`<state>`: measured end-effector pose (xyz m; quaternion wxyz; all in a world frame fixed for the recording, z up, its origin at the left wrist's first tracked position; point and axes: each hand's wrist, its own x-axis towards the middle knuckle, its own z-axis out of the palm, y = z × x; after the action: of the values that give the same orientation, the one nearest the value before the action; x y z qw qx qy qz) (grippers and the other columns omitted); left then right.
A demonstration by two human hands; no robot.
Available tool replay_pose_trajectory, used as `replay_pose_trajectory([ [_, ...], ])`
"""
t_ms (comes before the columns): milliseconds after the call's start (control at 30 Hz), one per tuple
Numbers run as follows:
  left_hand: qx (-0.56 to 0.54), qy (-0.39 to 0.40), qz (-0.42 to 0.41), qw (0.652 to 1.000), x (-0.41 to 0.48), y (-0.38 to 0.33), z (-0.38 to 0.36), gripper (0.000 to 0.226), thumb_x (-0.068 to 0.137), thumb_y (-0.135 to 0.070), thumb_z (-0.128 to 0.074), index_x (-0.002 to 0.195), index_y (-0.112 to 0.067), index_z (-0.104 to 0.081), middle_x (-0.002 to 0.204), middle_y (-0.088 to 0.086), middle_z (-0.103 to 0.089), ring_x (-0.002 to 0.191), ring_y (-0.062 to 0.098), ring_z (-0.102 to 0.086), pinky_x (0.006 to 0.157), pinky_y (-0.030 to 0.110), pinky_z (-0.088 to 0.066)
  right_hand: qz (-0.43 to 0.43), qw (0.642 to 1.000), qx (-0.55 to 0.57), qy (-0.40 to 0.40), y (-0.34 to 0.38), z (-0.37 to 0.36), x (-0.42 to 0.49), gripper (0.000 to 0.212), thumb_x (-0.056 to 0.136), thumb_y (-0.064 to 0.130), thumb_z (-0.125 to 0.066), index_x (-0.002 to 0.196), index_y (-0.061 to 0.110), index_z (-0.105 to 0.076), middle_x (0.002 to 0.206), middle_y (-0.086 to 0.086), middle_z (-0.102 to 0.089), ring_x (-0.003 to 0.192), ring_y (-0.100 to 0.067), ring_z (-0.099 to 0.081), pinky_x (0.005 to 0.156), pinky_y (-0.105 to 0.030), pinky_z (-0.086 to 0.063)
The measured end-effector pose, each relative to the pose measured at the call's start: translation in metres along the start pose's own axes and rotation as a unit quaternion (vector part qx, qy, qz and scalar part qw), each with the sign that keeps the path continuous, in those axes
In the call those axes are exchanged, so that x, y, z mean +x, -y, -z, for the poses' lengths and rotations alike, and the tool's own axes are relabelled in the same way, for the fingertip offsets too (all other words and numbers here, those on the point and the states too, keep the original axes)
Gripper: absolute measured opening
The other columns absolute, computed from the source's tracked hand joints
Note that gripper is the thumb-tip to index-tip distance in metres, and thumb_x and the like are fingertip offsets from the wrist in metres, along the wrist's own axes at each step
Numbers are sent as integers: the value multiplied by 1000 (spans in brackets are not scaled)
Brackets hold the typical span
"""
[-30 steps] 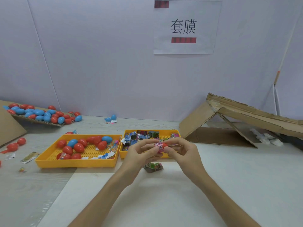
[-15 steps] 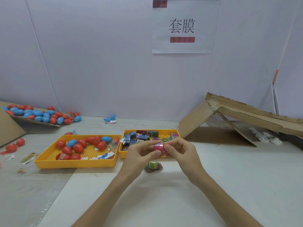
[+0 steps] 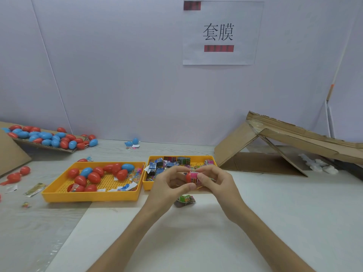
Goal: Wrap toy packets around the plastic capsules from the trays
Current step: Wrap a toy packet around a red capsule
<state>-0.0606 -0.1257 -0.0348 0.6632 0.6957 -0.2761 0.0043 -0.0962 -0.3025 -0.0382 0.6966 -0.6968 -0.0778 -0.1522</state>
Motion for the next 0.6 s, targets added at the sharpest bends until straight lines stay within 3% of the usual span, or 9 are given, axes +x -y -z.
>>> replay_pose_trajectory([
  [200, -5, 15, -10, 1000, 0, 1, 2, 34, 84, -8, -77, 113, -25, -71, 92, 1, -78, 90, 17, -75, 76, 23, -58, -44, 997, 50, 36, 4, 2, 0, 16, 85, 29, -75, 97, 19, -75, 98, -13, -74, 91, -26, -72, 79, -37, -60],
  [333, 4, -16, -19, 1000, 1, 0, 5, 34, 88, -6, -73, 113, -29, -72, 91, 2, -77, 85, 18, -74, 74, 25, -59, -69, 991, 111, 18, 11, 8, 3, 20, 78, 23, -77, 94, 13, -72, 92, -12, -73, 85, -21, -71, 71, -25, -56],
  [467, 181, -77, -54, 979, 5, 10, 15, 22, 92, -14, -72, 98, -36, -72, 91, -20, -72, 86, 6, -68, 73, 20, -55, -118, 943, 303, -75, 26, 29, 25, 36, 84, 11, -70, 118, 2, -61, 103, -15, -72, 95, -24, -73, 75, -27, -60],
  [533, 251, -56, -61, 964, 6, 14, 17, 20, 92, -17, -72, 93, -37, -71, 91, -27, -68, 88, 2, -64, 72, 18, -52, -161, 937, 296, -91, 34, 35, 39, 32, 93, 9, -64, 124, 0, -60, 101, -13, -74, 93, -23, -73, 73, -26, -60],
  [600, 285, -11, -51, 957, 5, 17, 16, 15, 91, -23, -72, 89, -38, -70, 92, -23, -68, 86, 3, -63, 74, 25, -54, -214, 937, 265, -81, 39, 34, 56, 27, 96, 11, -63, 121, 0, -64, 97, -10, -75, 88, -19, -73, 72, -25, -58],
])
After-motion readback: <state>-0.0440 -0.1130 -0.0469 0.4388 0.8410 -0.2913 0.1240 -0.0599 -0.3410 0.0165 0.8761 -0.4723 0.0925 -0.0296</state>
